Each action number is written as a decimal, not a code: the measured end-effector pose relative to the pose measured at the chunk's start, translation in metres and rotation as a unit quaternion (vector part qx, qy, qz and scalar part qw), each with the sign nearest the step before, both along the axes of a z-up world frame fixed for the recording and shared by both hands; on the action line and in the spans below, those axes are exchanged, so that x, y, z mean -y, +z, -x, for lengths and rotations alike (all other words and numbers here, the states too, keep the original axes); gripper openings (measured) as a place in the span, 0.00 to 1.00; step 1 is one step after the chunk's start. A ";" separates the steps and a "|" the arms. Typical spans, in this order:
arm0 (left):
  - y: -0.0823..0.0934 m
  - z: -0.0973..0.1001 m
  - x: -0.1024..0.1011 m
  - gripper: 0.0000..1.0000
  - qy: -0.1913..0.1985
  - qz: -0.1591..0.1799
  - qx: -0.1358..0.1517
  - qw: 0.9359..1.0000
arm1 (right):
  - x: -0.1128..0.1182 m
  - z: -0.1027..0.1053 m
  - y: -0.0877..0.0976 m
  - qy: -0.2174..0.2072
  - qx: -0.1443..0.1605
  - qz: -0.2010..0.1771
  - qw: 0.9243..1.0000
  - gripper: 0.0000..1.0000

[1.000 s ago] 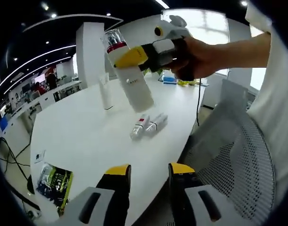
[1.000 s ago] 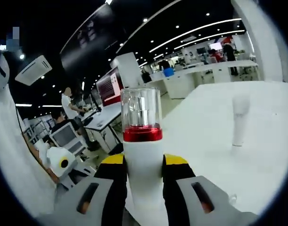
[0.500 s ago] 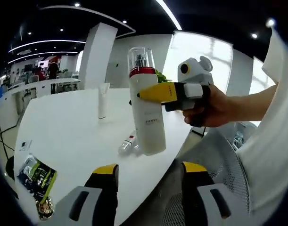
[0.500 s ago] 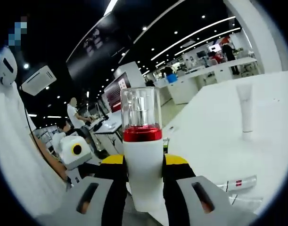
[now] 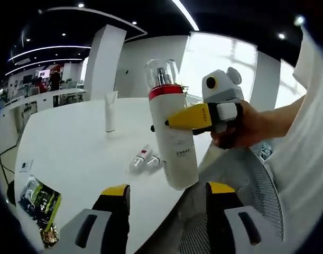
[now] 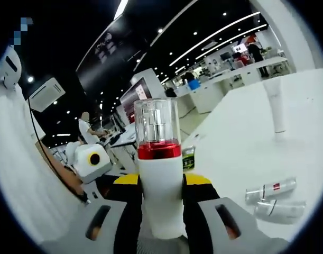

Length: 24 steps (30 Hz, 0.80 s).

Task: Arrange the skincare products in the storage area until every visible bottle or jar stands upright without overlapping.

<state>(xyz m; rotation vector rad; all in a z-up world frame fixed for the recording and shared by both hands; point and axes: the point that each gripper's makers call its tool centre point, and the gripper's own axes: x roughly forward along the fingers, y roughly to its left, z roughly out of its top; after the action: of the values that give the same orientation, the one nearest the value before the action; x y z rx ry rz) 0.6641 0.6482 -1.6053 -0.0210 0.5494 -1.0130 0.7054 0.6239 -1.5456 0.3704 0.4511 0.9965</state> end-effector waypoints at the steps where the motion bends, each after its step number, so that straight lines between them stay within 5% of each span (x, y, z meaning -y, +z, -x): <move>1: -0.002 0.000 -0.001 0.59 0.002 -0.004 -0.001 1.000 | 0.001 0.001 -0.001 0.001 -0.002 -0.003 1.000 0.26; 9: -0.028 0.000 -0.004 0.63 0.006 -0.064 -0.028 0.998 | 0.002 0.007 -0.001 0.020 -0.003 -0.018 1.000 0.26; 24: -0.028 -0.006 -0.009 0.65 0.029 -0.069 -0.026 0.997 | -0.007 0.008 -0.006 0.055 0.030 -0.013 0.998 0.26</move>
<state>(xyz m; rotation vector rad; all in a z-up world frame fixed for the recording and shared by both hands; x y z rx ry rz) 0.6700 0.6573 -1.6332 0.0593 0.6617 -0.9186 0.6977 0.6308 -1.5517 0.3406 0.4086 1.1182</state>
